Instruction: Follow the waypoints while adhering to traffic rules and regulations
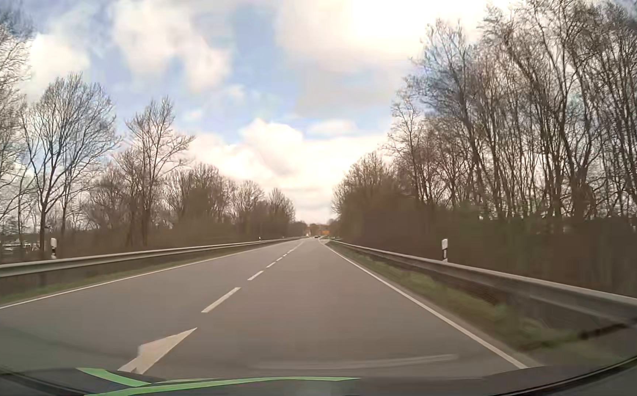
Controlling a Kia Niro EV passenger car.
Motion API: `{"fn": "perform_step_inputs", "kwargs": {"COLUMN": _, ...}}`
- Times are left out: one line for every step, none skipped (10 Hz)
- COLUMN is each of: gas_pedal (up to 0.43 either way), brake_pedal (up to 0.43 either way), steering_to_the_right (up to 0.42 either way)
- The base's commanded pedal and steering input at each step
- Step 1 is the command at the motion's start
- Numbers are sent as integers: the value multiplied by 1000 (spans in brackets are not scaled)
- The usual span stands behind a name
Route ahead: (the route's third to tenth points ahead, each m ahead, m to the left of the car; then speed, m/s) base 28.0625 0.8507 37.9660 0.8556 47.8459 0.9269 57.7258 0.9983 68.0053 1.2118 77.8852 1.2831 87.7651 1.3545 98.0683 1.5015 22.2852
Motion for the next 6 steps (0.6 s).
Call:
{"fn": "perform_step_inputs", "kwargs": {"gas_pedal": 157, "brake_pedal": 0, "steering_to_the_right": 0}}
{"fn": "perform_step_inputs", "kwargs": {"gas_pedal": 157, "brake_pedal": 0, "steering_to_the_right": 0}}
{"fn": "perform_step_inputs", "kwargs": {"gas_pedal": 157, "brake_pedal": 0, "steering_to_the_right": 0}}
{"fn": "perform_step_inputs", "kwargs": {"gas_pedal": 157, "brake_pedal": 0, "steering_to_the_right": 0}}
{"fn": "perform_step_inputs", "kwargs": {"gas_pedal": 157, "brake_pedal": 0, "steering_to_the_right": 0}}
{"fn": "perform_step_inputs", "kwargs": {"gas_pedal": 157, "brake_pedal": 0, "steering_to_the_right": 0}}
